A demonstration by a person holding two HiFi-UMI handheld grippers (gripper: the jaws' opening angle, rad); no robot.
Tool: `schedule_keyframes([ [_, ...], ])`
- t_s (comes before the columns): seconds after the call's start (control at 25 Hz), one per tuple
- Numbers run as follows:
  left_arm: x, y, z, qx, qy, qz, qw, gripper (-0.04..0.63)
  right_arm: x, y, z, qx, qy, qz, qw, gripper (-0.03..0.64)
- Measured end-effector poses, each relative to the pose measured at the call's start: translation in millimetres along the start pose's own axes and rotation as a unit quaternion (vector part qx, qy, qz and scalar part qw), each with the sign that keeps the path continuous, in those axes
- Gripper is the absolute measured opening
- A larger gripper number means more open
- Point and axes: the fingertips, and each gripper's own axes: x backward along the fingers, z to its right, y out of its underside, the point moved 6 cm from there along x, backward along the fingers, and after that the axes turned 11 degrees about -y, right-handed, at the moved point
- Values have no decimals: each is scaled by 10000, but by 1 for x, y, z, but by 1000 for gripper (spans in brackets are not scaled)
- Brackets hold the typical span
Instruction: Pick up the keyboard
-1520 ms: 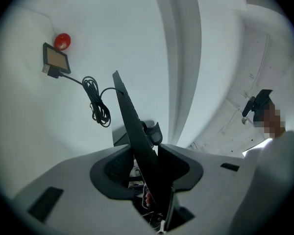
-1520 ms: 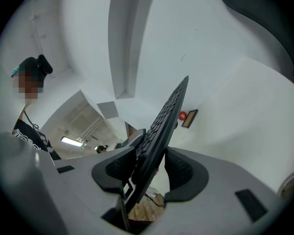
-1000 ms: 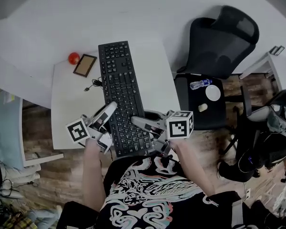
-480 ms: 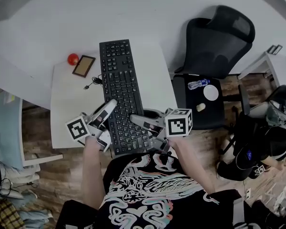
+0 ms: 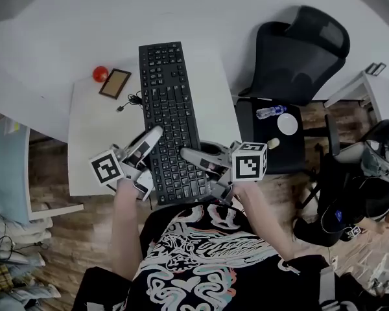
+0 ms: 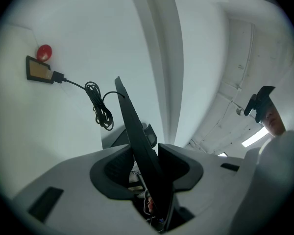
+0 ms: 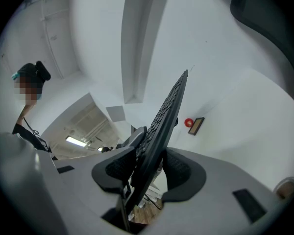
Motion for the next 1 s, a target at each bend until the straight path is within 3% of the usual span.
schedule_keyframes([
  [1.0,-1,2,-1,68,-8,-176,9998,150,2,5,-2,-93,59,154,9998,184],
])
